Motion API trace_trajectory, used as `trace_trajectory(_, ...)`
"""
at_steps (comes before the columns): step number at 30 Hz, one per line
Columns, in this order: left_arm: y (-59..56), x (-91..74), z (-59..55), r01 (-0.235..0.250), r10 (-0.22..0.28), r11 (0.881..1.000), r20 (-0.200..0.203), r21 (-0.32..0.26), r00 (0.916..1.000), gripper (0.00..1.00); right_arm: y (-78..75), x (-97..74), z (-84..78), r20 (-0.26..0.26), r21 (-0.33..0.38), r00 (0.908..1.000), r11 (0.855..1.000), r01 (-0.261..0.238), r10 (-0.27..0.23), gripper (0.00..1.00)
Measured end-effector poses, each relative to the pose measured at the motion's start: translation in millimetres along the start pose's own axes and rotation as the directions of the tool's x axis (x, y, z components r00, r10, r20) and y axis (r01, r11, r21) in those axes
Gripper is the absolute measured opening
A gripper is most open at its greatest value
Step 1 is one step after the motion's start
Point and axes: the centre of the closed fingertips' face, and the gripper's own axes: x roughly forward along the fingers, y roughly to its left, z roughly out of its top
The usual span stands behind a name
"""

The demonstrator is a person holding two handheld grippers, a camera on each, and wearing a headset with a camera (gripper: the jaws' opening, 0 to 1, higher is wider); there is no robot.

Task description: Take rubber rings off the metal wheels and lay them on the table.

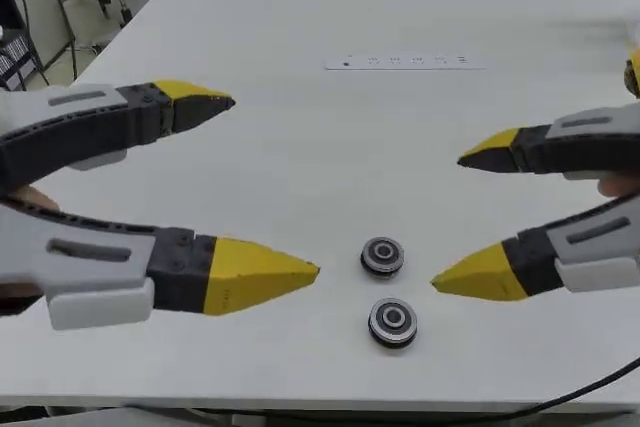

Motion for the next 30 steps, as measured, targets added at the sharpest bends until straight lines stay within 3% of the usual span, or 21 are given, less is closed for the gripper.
trace_trajectory(3,8.4,5.4,9.2,0.007,-0.007,0.999,0.011,0.032,0.9999,0.91,-5.1,7.8,6.9,0.002,-0.026,1.0000,1.000,-0.005,0.005,0.66)
trace_trajectory(5,16.2,10.3,22.7,-0.006,0.003,0.999,0.057,0.054,0.9983,0.91,-7.6,14.9,6.0,-0.007,-0.055,1.0000,0.998,-0.006,0.006,0.65)
trace_trajectory(8,20.7,17.4,35.3,-0.002,-0.006,0.997,0.104,0.081,0.9946,0.89,-9.1,22.4,3.1,0.026,-0.038,0.9993,0.999,-0.026,0.027,0.62)
trace_trajectory(14,21.6,36.0,35.6,0.017,-0.031,0.995,0.141,0.101,0.9895,0.88,-12.2,27.4,-9.5,0.093,-0.004,0.9951,0.999,-0.033,0.033,0.48)
trace_trajectory(18,12.1,51.3,20.9,0.074,-0.090,0.991,0.147,0.112,0.9850,0.80,-13.8,29.9,-23.5,0.110,0.033,0.9930,0.998,-0.046,0.042,0.46)
trace_trajectory(21,-5.8,62.8,7.0,0.180,-0.189,0.981,0.147,0.072,0.9709,0.76,-7.5,32.2,-35.6,0.108,0.101,0.9908,0.990,-0.093,0.082,0.44)
trace_trajectory(26,-14.4,79.5,-27.0,0.225,-0.230,0.971,0.061,0.076,0.9713,0.68,2.6,38.1,-61.7,0.039,0.095,0.9903,0.986,-0.137,0.133,0.39)
trace_trajectory(30,-18.2,91.7,-47.6,0.218,-0.221,0.974,0.043,0.065,0.9744,0.62,4.5,43.9,-79.5,-0.007,0.119,0.9892,0.982,-0.144,0.146,0.38)
